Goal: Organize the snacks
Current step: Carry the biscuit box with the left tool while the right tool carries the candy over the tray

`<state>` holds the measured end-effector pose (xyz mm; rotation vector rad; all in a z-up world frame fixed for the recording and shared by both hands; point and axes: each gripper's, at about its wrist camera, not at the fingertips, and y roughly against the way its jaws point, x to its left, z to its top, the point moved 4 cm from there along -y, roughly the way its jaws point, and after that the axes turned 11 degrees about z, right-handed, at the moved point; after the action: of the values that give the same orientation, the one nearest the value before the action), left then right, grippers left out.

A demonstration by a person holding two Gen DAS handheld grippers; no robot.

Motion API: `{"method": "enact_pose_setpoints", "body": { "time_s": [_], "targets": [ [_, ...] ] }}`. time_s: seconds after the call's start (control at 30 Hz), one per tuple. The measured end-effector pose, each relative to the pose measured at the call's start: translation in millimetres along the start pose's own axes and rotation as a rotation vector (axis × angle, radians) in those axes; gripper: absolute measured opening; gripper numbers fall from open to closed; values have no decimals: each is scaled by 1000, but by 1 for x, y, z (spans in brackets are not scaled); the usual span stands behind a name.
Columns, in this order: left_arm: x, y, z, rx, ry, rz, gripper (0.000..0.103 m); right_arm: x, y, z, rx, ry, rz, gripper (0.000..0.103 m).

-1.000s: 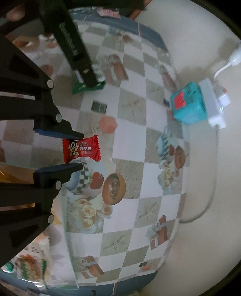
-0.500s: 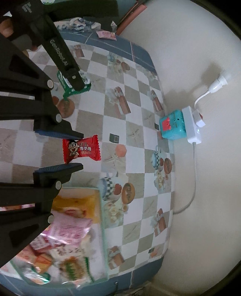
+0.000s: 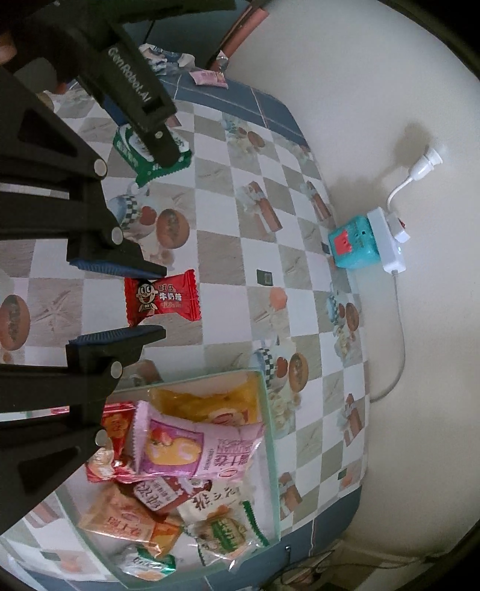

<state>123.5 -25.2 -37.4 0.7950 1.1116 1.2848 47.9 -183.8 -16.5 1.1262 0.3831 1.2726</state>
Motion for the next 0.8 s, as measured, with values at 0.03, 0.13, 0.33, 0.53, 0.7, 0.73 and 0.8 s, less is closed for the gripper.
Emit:
{"method": "enact_pose_setpoints", "body": {
  "time_s": [0.03,0.13,0.33,0.53,0.7,0.73,0.8],
  "targets": [
    [0,0,-1,1,-3,1,71,-1,0,-1,-2,0,-2,27],
    [-3,-2,-1,2,-10,10,71,-5,2,0,-8,-2,-20,27],
    [-12,-2,0,-12,-29,14,71,-17,7,2,-19,-9,-48,27],
    [-34,5,-4,-27,-60,-10,71,-32,17,5,-41,-33,-59,27],
    [-58,14,-12,-45,-106,-40,71,-50,27,7,-63,-71,-74,27],
    [-65,16,-14,-53,-120,-43,71,-53,30,7,-68,-78,-73,27],
    [-77,20,-18,-59,-145,-58,71,-62,36,8,-82,-99,-73,27]
  ]
}}
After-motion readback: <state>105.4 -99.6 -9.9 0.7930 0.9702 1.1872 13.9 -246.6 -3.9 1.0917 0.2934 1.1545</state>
